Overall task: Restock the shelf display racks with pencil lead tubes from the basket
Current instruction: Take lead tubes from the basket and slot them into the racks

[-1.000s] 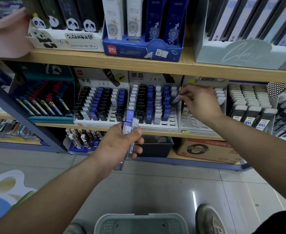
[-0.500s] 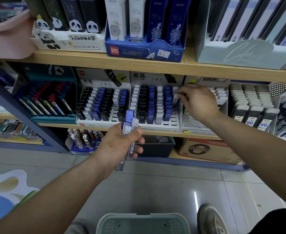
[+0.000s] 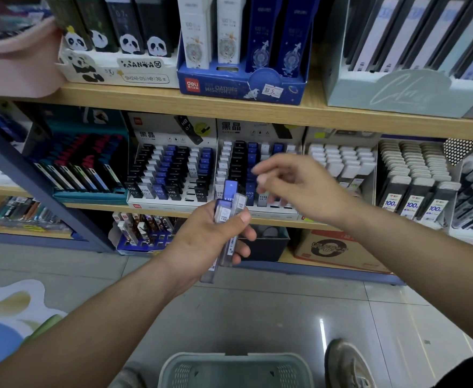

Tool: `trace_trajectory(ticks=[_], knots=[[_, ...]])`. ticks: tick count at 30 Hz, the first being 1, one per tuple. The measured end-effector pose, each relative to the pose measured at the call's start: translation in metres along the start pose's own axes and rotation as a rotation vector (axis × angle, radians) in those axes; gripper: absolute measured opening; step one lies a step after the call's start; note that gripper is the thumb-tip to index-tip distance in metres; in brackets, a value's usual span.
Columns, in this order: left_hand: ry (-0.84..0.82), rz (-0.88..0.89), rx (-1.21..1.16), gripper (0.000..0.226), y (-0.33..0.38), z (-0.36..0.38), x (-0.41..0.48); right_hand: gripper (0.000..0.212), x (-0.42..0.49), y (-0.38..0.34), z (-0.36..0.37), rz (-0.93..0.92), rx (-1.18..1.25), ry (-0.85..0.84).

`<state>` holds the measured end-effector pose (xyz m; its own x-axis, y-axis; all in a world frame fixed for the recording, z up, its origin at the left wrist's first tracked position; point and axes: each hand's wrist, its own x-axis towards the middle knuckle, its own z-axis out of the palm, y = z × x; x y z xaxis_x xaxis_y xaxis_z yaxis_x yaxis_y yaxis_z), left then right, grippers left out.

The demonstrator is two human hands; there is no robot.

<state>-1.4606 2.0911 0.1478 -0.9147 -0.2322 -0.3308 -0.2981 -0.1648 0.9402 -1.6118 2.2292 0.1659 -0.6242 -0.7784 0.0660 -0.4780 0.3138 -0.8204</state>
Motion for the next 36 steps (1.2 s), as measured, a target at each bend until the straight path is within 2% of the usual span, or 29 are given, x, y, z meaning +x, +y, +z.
trace_trajectory(ticks=[2, 6, 10, 16, 21, 25, 29, 33, 36], knots=[[-0.036, 0.006, -0.009, 0.016, 0.001, 0.003, -0.001, 0.007, -0.005, -0.006, 0.010, -0.013, 0.087, -0.082], [-0.089, 0.013, -0.006, 0.015, -0.001, 0.007, -0.002, 0.014, -0.009, -0.001, 0.012, 0.000, 0.205, -0.118], [-0.124, 0.000, -0.049, 0.028, -0.003, 0.010, -0.001, 0.010, -0.011, 0.005, 0.002, 0.055, 0.240, -0.146], [-0.025, -0.046, -0.045, 0.031, -0.009, 0.008, 0.005, 0.008, -0.013, 0.015, -0.015, 0.153, 0.319, -0.044], [-0.006, -0.032, 0.037, 0.008, -0.014, 0.008, 0.010, 0.021, -0.017, 0.010, -0.016, 0.186, 0.394, -0.011], [0.031, -0.028, 0.042, 0.010, -0.015, 0.012, 0.013, 0.014, -0.017, 0.013, -0.015, 0.196, 0.447, 0.027], [0.052, -0.043, 0.048, 0.011, -0.017, 0.013, 0.016, 0.023, -0.019, 0.018, -0.020, 0.208, 0.521, 0.044], [0.066, -0.047, 0.063, 0.013, -0.018, 0.010, 0.017, 0.017, -0.019, 0.023, -0.031, 0.158, 0.461, 0.078], [0.063, -0.074, 0.084, 0.017, -0.021, 0.005, 0.017, 0.017, -0.018, 0.028, -0.047, 0.131, 0.338, 0.181]])
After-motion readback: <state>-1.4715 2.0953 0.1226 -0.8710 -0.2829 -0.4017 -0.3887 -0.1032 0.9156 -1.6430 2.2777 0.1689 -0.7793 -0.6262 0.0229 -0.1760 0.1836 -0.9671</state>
